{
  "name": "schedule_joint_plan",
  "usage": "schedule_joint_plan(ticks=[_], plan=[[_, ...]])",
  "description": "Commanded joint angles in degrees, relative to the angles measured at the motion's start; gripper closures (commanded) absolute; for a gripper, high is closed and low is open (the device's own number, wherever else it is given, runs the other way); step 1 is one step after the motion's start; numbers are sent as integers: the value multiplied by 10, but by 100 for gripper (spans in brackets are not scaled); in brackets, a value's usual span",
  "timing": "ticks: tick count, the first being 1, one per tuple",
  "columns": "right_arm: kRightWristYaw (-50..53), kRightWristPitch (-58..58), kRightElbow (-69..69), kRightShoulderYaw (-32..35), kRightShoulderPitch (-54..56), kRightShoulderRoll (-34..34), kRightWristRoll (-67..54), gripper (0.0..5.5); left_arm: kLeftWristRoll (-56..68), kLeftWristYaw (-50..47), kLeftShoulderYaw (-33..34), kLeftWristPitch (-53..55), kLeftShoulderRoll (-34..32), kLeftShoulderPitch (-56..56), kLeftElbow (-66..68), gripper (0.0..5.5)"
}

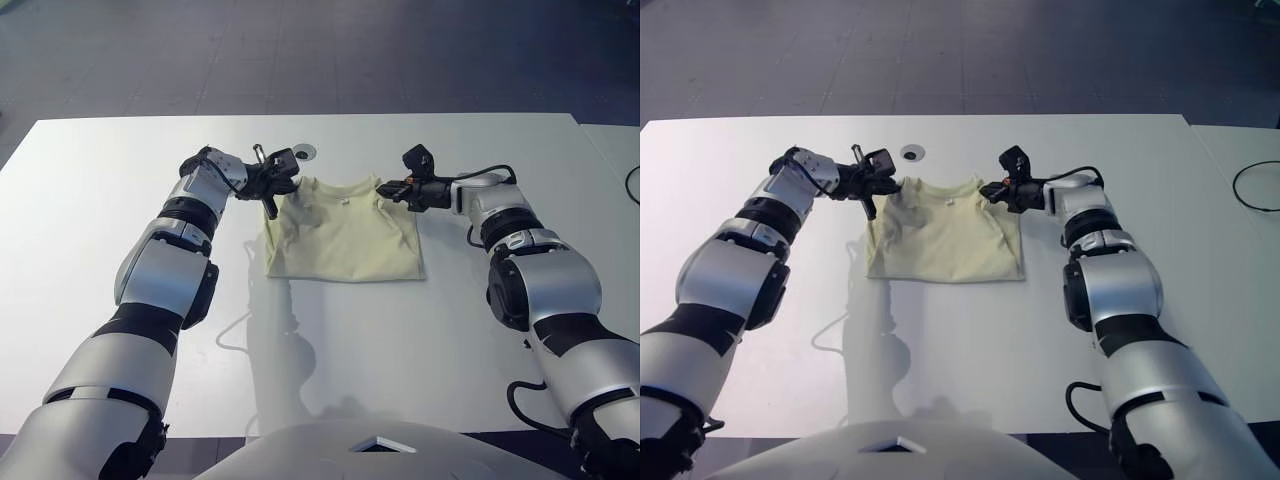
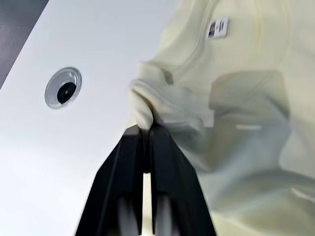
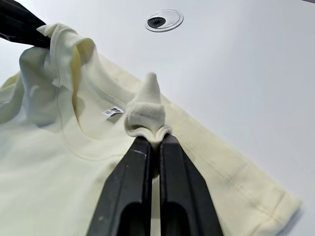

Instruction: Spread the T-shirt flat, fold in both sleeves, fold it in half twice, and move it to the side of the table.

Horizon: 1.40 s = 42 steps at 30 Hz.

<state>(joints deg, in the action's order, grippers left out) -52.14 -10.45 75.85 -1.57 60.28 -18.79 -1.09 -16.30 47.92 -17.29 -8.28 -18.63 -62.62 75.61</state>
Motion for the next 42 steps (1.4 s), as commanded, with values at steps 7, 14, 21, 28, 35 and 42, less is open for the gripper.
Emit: schedule_joint_plan(ticks=[7,14,21,28,35,42], plan=[[11,11,3,6,-13,3,25,549,-33,-47,-3,5,9,17,7,550],[129,61,3,-5,-16,-7,67,438,-20,-78,24,7,0,11,4,437],[202,146,-7,-33,-23,-34,123,329,-34,-121,30,-7,-51,3,-8,323],[102,249,-104,-59,-83,-52,124,223,65,11,65,58,-75,166,-319,213],[0,270,-291,-93,-206,-104,124,117,98,101,32,195,-132,390,-687,104],[-11,270,-347,-118,-237,-121,148,13,82,123,12,263,-154,444,-787,10]])
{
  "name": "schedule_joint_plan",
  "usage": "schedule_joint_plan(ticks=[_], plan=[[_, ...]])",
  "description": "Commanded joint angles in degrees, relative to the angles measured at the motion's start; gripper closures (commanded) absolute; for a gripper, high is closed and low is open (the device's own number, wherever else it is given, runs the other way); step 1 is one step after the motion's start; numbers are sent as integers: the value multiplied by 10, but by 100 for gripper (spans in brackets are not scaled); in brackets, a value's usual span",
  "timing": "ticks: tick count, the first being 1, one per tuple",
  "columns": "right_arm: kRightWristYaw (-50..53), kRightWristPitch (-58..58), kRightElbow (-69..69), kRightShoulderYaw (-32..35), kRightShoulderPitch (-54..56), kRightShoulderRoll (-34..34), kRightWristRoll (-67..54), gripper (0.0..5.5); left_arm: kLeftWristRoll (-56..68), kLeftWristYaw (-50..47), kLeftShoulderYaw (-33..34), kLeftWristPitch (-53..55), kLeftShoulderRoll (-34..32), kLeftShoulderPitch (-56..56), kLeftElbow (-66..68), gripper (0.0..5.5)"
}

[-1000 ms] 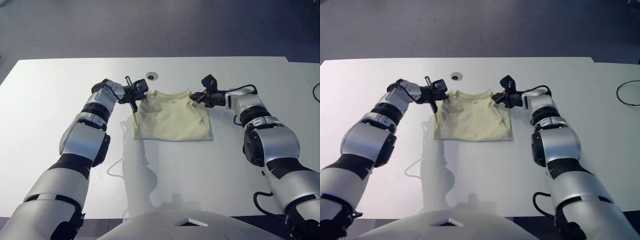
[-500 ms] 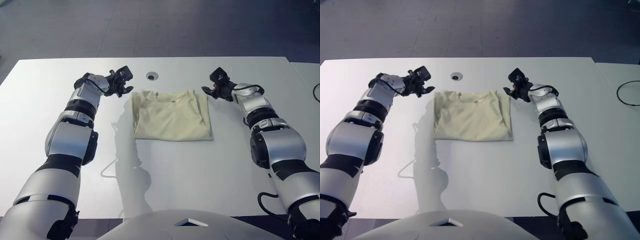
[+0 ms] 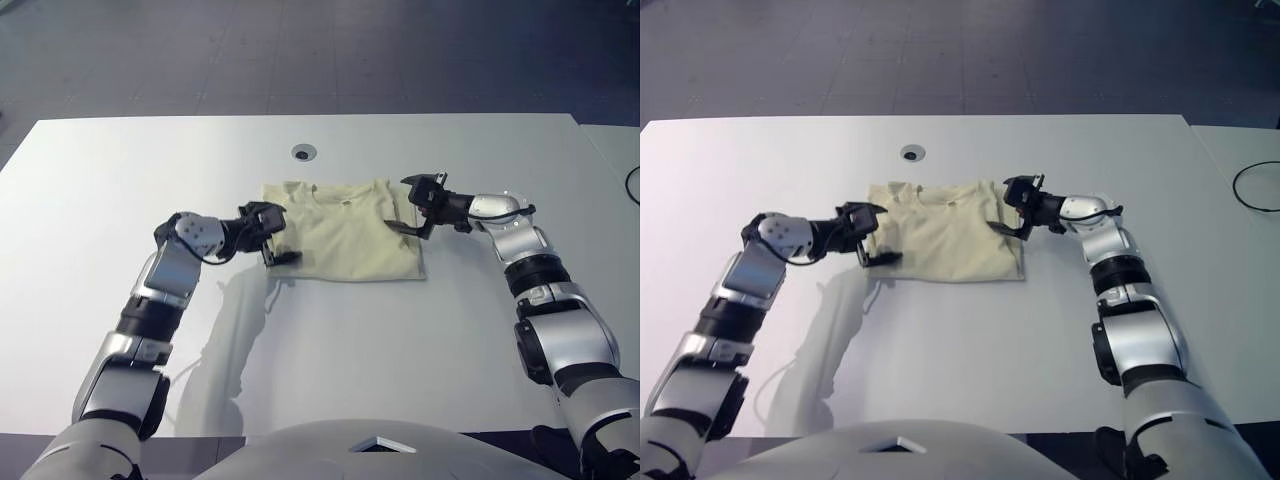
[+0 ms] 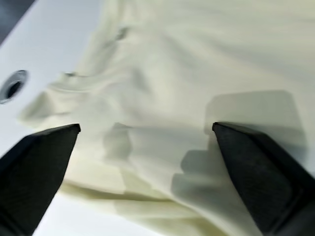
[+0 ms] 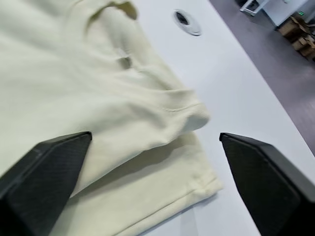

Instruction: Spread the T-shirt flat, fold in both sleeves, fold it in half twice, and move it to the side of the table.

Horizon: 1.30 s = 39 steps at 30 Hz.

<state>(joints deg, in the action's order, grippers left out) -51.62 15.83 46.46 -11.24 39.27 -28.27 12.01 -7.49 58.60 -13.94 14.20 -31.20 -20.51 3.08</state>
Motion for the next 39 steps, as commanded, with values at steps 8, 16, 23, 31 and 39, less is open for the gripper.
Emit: schedule_joint_plan(ticks=[8,16,23,31,39], plan=[[-73,24,-258,-66,-152,-107,30,13,-43,41,-48,-8,-103,-11,27,10],[-134,-126,-564,-90,-241,-120,-40,13,-92,18,-68,-129,-108,-177,269,10],[-145,-300,-668,-53,-198,-107,-142,13,-51,3,-24,-126,-88,-221,308,10],[-92,-303,-583,-7,-161,-132,-125,13,103,35,50,93,-83,-81,3,10],[-45,-171,-449,-35,-156,-158,-30,13,48,-46,-8,69,-49,-17,-3,10]])
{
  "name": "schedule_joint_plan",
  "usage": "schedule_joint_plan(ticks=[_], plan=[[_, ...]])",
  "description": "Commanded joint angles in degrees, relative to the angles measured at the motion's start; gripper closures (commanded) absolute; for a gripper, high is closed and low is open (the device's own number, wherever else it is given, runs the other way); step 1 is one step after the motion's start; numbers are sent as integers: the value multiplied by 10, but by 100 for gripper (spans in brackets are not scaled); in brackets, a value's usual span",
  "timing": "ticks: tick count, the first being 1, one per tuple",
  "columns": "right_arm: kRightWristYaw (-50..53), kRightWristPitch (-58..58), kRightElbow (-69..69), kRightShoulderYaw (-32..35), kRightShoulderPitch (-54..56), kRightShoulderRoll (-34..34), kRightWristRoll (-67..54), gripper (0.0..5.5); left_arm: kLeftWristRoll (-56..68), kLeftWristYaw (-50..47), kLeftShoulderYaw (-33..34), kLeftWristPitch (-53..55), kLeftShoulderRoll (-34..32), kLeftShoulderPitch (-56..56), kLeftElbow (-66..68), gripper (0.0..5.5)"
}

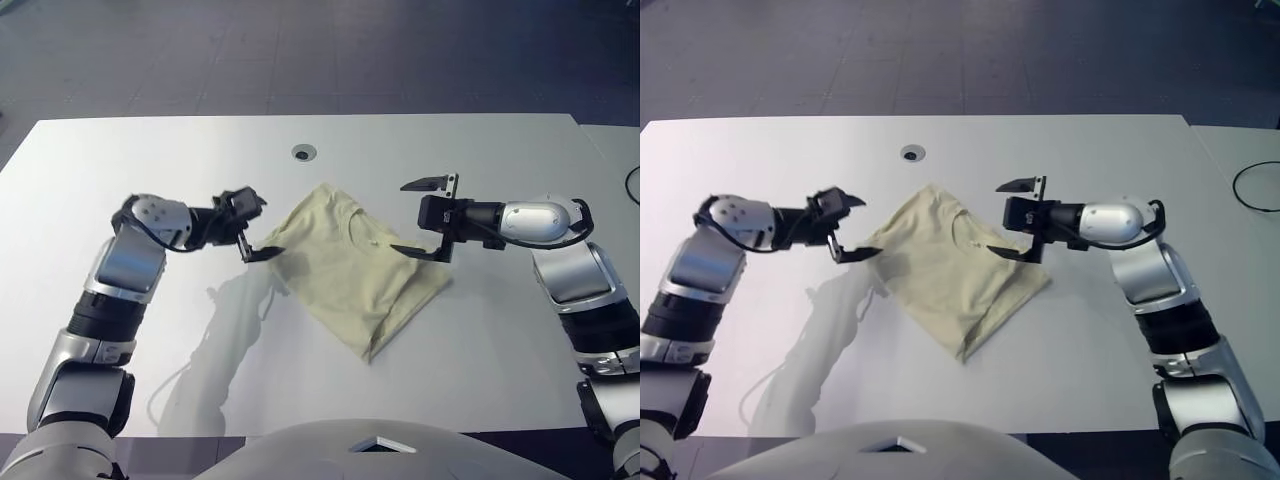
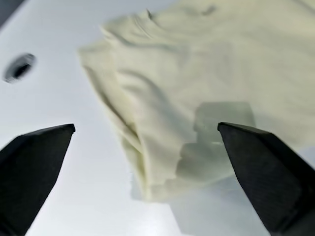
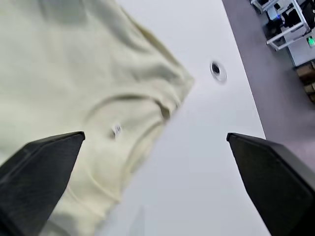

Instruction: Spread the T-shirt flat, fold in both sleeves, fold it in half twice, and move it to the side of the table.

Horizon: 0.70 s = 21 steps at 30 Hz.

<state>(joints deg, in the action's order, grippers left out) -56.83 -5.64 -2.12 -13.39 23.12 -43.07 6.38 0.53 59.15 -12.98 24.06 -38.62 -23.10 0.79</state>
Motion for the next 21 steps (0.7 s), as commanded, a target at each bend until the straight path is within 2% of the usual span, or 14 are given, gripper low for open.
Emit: schedule_joint_plan(ticks=[1,9,16,21], plan=[[6,54,43,-15,3,-13,31,13,-34,-62,-20,-35,32,11,28,10],[-16,139,22,-53,-59,-50,76,13,-102,-97,-62,-123,35,-32,162,10],[-21,110,-56,-80,-75,-14,77,13,-163,-126,-109,-288,77,-160,390,10],[-35,54,-96,-101,-45,45,46,13,-186,-131,-124,-420,104,-244,545,10]])
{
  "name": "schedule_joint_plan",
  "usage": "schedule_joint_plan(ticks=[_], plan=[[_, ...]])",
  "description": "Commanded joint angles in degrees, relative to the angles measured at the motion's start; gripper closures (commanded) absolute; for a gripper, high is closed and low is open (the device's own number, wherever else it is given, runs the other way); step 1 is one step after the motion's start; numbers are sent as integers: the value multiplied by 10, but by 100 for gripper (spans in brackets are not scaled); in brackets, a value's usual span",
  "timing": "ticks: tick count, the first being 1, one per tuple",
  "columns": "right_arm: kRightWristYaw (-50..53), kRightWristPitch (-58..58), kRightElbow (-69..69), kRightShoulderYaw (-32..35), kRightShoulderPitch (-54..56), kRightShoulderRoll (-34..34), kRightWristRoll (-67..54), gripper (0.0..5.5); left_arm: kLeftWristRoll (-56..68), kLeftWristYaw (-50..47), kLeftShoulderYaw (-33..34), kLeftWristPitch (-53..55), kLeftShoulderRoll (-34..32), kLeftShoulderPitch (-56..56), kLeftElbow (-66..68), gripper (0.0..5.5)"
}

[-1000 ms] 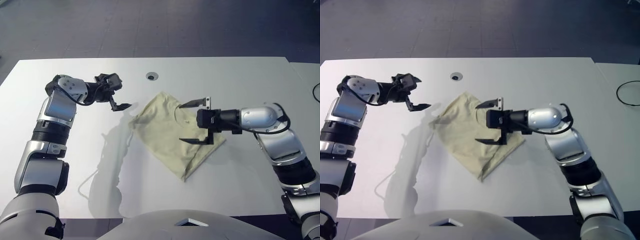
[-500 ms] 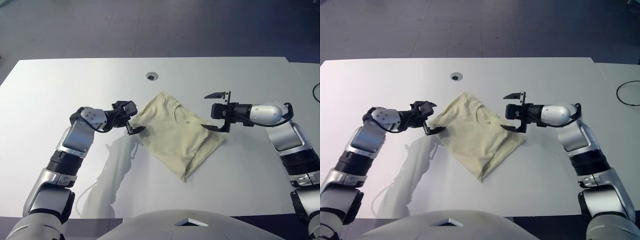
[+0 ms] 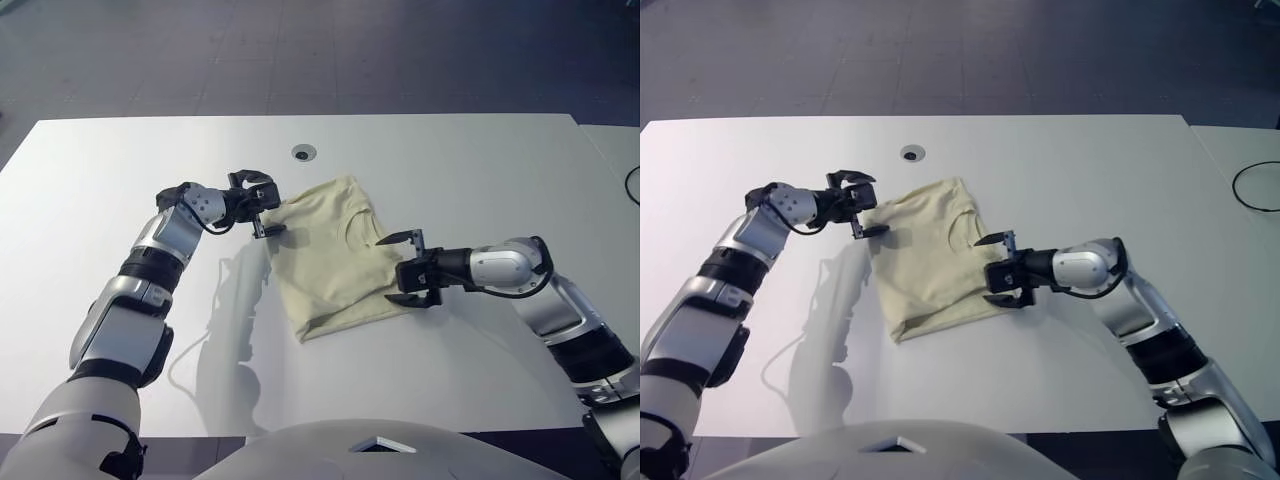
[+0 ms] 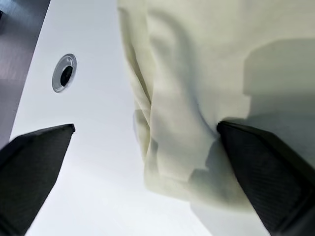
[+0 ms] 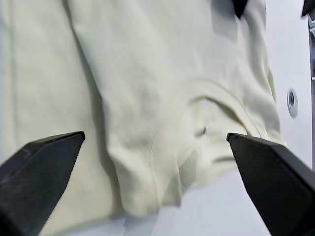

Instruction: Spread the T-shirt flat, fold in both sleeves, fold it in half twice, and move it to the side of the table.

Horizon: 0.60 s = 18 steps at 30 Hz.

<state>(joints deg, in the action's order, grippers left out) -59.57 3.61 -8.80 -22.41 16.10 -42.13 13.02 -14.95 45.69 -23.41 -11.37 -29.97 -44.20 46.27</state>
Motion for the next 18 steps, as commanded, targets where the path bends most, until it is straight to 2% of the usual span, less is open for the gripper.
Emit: schedule_joint_plan(ticks=[1,7,10,12,14,18], plan=[[-4,-53,-33,-13,34,52,-25,13,-36,-1,-21,-90,23,-48,115,10],[1,-116,-47,21,83,88,-66,13,-71,-80,-14,-189,14,-113,190,10],[-6,-123,-48,63,97,59,-90,13,-29,-45,24,-214,-22,-101,138,10],[-16,-130,-72,93,78,27,-105,13,31,10,61,-198,-57,-46,16,10],[-31,-143,-124,124,31,-10,-126,13,115,61,104,-98,-108,62,-209,10],[-62,-169,-251,218,-130,-92,-150,13,243,73,208,141,-211,375,-680,10]])
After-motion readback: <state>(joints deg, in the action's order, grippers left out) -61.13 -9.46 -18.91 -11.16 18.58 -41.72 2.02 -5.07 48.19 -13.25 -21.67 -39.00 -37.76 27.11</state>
